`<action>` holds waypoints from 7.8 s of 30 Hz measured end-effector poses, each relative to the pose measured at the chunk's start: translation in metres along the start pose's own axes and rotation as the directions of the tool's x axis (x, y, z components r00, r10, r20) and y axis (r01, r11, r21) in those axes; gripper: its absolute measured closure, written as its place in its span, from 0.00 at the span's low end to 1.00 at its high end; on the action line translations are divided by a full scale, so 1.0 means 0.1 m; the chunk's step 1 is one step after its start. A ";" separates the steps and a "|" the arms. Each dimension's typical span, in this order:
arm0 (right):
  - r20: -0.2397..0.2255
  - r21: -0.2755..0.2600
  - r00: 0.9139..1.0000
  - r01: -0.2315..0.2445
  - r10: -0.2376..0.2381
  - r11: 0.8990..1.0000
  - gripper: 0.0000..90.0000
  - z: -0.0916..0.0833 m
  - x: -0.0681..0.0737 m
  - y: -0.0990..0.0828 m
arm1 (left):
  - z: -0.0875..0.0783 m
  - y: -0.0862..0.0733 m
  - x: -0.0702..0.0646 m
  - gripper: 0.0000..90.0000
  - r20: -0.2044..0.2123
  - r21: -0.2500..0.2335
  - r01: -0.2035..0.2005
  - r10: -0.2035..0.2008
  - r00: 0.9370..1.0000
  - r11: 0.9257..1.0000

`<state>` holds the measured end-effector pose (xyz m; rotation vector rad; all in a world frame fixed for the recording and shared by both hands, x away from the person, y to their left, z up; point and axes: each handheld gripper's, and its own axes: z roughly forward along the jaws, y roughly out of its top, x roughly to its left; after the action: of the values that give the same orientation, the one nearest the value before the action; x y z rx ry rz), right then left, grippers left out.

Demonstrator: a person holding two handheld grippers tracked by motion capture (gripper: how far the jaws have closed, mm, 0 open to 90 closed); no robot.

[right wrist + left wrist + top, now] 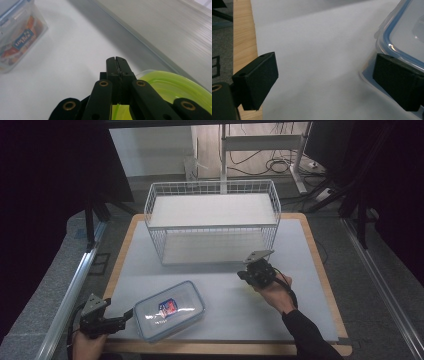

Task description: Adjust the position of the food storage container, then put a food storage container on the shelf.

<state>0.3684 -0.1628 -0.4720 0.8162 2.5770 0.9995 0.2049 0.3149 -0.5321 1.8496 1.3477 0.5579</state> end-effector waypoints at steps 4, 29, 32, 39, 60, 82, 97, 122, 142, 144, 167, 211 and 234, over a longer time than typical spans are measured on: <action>0.014 -0.015 0.999 -0.035 0.035 0.999 1.00 -0.12 -0.09 -0.14 | 0.00 0.00 0.00 0.07 0.000 0.001 0.000 0.000 1.000 1.000; 0.038 -0.072 0.999 -0.009 0.012 0.997 0.99 -0.41 0.15 -0.42 | -0.21 -0.13 -0.11 0.27 0.122 0.101 -0.045 0.033 0.992 0.994; 0.022 -0.073 1.000 -0.003 0.004 0.997 0.98 -0.42 0.23 -0.43 | -0.19 -0.12 -0.17 0.51 0.173 0.108 -0.062 0.042 0.984 0.992; -0.029 -0.085 0.999 -0.028 0.026 0.996 0.97 -0.43 0.31 -0.46 | -0.14 -0.07 -0.22 0.85 0.236 0.098 -0.051 0.026 0.971 0.994; -0.075 -0.079 0.995 -0.071 0.065 0.994 0.96 -0.39 0.46 -0.51 | 0.32 0.30 -0.42 0.97 0.234 0.109 -0.060 0.033 0.972 0.992; -0.049 -0.057 0.993 -0.114 0.111 0.992 0.96 -0.34 0.45 -0.58 | 0.88 0.75 -0.91 0.99 0.316 0.105 -0.152 0.112 0.942 0.983; 0.038 -0.041 0.991 -0.130 0.131 0.991 0.98 -0.38 0.38 -0.66 | 0.92 0.77 -1.13 1.00 0.331 0.123 -0.166 0.117 0.936 0.978; 0.036 -0.099 0.998 -0.049 0.053 0.994 0.36 -0.66 0.46 -0.90 | 0.50 0.49 -0.95 0.12 0.234 -0.015 -0.240 0.237 0.943 0.971; -0.018 -0.106 0.991 -0.134 0.132 0.985 0.31 -0.67 0.41 -0.88 | 0.55 0.53 -0.93 0.05 0.277 0.008 -0.243 0.231 0.933 0.970; -0.030 -0.080 0.986 -0.168 0.166 0.983 0.37 -0.68 0.39 -0.86 | 0.54 0.57 -0.94 0.06 0.285 0.013 -0.237 0.223 0.932 0.972; -0.154 -0.031 0.965 -0.217 0.210 0.976 0.20 -0.38 0.39 -0.49 | 0.96 0.95 -1.13 0.03 0.522 0.100 -0.153 0.079 0.849 0.983; -0.313 -0.085 0.868 -0.430 0.385 0.899 0.58 -0.48 0.32 -0.66 | 0.70 0.66 -1.03 0.52 0.644 0.094 -0.013 -0.051 0.763 0.995; -0.319 -0.084 0.872 -0.416 0.371 0.905 0.60 -0.48 0.29 -0.67 | 0.72 0.68 -0.95 0.60 0.651 0.069 0.047 -0.080 0.754 0.997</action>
<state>0.2970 -0.2119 -0.4843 1.2737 2.5803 1.5212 0.2649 0.1922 -0.5141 1.7801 0.9328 -0.1759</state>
